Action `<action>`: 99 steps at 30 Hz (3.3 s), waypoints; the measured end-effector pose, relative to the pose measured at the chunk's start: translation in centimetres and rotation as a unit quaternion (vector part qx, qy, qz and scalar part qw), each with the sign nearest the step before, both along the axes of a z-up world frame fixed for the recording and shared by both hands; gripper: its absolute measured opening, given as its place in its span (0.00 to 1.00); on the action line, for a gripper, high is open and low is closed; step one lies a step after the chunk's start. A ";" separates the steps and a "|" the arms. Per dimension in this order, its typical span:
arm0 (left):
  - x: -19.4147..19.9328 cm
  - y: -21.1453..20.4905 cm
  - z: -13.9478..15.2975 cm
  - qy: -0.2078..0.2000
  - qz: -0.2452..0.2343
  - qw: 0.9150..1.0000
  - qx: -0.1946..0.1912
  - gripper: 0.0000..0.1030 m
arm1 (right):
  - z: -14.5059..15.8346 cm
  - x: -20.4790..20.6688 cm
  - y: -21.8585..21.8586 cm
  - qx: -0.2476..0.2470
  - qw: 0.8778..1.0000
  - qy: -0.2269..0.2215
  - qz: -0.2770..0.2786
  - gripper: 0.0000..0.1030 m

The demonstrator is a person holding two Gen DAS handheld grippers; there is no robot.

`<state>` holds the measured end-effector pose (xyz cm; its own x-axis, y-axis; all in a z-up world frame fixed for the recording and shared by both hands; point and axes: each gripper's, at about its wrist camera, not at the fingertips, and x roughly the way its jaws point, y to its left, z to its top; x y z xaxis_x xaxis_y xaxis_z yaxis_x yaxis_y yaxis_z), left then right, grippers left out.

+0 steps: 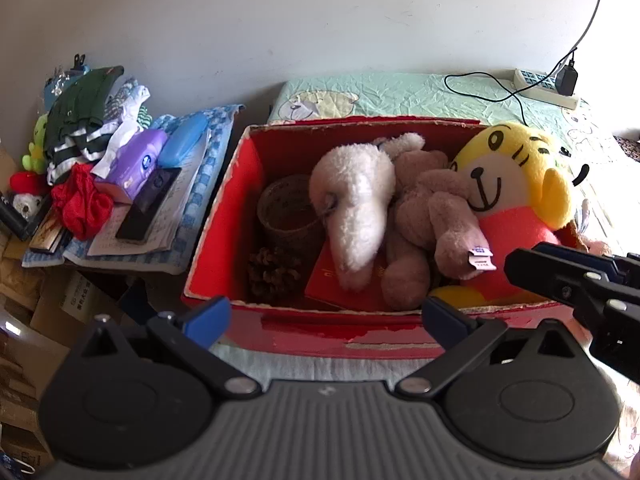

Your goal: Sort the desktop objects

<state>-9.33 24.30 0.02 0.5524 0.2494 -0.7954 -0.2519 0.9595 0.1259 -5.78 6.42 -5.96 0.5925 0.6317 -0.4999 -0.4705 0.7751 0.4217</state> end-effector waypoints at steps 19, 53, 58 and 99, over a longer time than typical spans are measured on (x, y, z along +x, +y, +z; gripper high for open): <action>-1.0 -6.0 -2.1 0.033 0.009 0.999 -0.029 0.99 | -0.6 -0.8 -5.2 0.000 0.999 0.001 0.052 0.26; 6.5 -23.3 -8.0 0.006 -0.181 0.978 -0.106 0.95 | -8.1 4.7 -24.4 0.085 0.979 0.161 -0.093 0.33; 8.9 -22.1 -9.6 0.022 -0.139 0.975 -0.172 0.95 | -9.3 6.9 -25.2 0.126 0.970 0.194 -0.075 0.36; 11.9 -23.3 -11.4 0.081 -0.154 0.976 -0.129 0.87 | -13.2 11.8 -24.3 0.211 0.919 0.327 0.066 0.49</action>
<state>2.56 1.03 -11.41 0.4315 -0.1292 -0.8928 0.0570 0.9916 -0.1159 6.00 -17.83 -19.13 0.1564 0.8957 -0.4161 -0.0878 0.4323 0.8975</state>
